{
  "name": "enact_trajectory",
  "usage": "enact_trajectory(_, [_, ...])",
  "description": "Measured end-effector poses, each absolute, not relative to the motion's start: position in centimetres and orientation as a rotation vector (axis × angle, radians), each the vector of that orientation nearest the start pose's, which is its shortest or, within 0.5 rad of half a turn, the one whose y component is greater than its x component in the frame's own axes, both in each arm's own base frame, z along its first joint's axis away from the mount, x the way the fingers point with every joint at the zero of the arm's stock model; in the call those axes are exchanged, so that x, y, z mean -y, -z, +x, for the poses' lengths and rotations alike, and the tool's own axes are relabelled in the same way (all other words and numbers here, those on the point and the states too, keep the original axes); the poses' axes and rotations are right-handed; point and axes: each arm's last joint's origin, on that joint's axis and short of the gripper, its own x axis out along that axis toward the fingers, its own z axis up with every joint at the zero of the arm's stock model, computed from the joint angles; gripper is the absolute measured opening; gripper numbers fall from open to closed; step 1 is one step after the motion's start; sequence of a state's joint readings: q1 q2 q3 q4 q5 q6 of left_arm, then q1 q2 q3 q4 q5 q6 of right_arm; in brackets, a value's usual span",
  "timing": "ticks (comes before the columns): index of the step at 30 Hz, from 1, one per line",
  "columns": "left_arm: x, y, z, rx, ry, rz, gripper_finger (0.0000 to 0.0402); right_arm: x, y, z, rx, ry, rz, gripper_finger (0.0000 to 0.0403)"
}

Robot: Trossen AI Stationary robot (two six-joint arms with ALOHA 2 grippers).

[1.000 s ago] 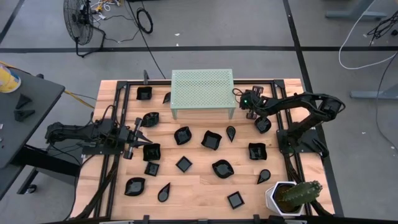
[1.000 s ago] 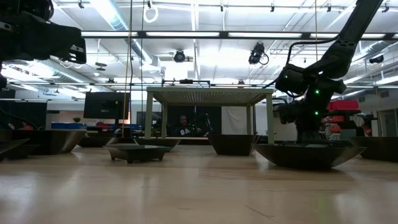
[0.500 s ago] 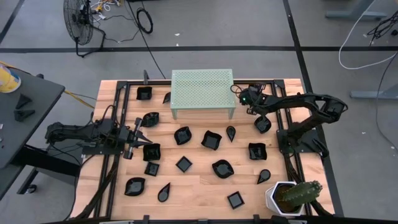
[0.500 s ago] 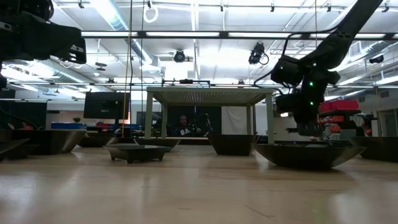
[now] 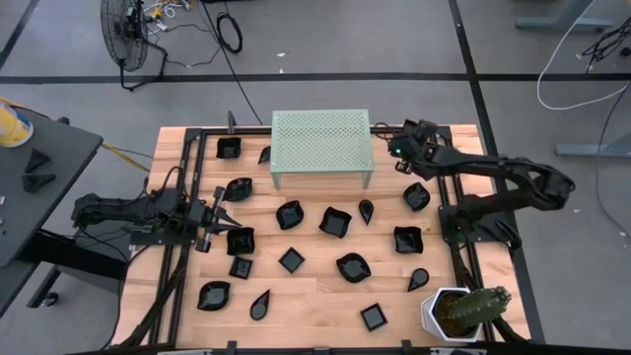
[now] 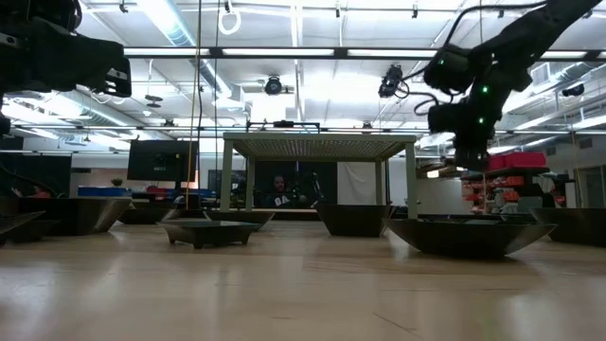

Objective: Pick & Place Mini shaped plates
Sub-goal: Put the square plate on the shelf

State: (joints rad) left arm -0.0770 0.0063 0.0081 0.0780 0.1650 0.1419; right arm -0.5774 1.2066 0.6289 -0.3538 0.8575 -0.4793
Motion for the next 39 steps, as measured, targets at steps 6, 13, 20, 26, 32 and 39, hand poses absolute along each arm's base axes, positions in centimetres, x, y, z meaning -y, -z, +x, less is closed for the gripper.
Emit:
enact_trajectory(6, [1.2,-17.3,9.6,0.097,0.236,0.145,0.0023,13.0,-21.7,15.8,-1.235,1.114,-0.524,0.0000])
enact_trajectory(13, [1.2,-17.3,9.6,0.097,0.236,0.145,0.0023,12.8,-25.5,15.6,-1.075,1.153,-0.501,0.0000])
enact_trajectory(20, [1.2,-17.3,9.6,0.097,0.236,0.145,0.0023,11.5,-28.7,16.3,-0.948,0.989,-0.512,0.0000])
enact_trajectory(26, [1.2,-17.3,9.6,0.097,0.236,0.144,0.0023,10.3,-30.2,17.2,-0.929,0.779,-0.611,0.0000])
enact_trajectory(32, [1.2,-17.3,9.6,0.097,0.236,0.145,0.0023,8.8,-30.4,18.2,-0.892,0.419,-0.817,0.0000])
enact_trajectory(39, [1.2,-17.3,9.6,0.097,0.236,0.145,0.0023,8.2,-30.3,18.5,-0.904,0.139,-1.144,0.0000])
